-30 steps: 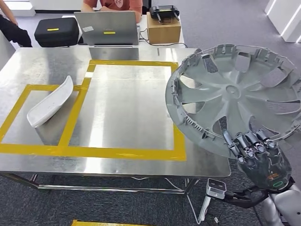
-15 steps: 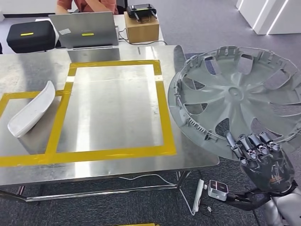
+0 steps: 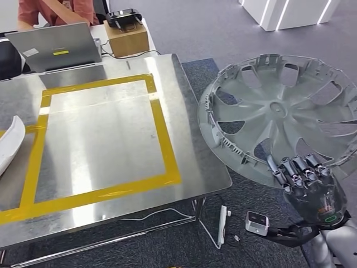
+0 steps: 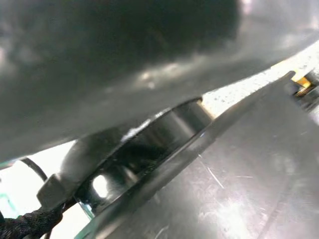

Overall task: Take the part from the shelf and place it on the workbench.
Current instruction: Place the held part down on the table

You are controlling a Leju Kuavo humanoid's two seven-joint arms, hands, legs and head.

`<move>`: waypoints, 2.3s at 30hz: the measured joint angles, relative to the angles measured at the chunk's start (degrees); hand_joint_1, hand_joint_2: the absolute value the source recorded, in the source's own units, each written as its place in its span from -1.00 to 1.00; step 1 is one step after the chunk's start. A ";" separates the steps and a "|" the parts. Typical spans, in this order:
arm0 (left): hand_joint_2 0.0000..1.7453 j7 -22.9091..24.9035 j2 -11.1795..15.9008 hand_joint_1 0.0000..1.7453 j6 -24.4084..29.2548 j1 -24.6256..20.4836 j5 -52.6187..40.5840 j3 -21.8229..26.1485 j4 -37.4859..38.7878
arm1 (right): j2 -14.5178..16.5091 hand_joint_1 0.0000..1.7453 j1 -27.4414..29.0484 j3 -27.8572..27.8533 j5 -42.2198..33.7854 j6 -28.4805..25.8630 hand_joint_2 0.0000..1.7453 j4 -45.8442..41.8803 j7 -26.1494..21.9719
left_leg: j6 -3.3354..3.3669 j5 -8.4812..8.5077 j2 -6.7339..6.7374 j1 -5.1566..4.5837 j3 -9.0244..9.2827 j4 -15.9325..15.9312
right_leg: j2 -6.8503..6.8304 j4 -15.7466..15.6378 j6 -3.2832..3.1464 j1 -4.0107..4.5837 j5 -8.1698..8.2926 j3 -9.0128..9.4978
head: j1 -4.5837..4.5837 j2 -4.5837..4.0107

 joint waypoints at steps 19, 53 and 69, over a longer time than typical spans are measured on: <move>-1.00 -0.01 0.21 -1.00 -0.46 0.05 -0.28 0.11 0.00 | -0.02 1.00 -0.06 1.38 0.00 0.00 1.00 1.70 2.36 | 0.21 0.43 -0.62 -0.36 0.64 -2.43 | -0.01 -0.40 1.02 -0.26 0.32 -0.18 | 0.03 -0.01; -1.00 0.15 0.44 -1.00 -0.54 -0.11 0.15 0.11 0.00 | 0.15 1.00 -0.96 -0.38 -0.04 0.00 1.00 0.81 -3.32 | -2.36 -0.07 -0.54 1.69 1.08 -2.15 | -2.90 1.76 2.96 -2.30 -1.76 -0.05 | 0.74 0.01; -1.00 0.16 0.32 -1.00 -0.55 -0.06 0.16 0.13 0.00 | 0.17 1.00 -1.04 -0.38 -0.06 0.00 1.00 0.74 -2.43 | -0.28 0.20 0.17 -0.82 -0.92 -0.86 | -3.82 1.89 0.49 0.08 -2.33 0.03 | -0.68 0.01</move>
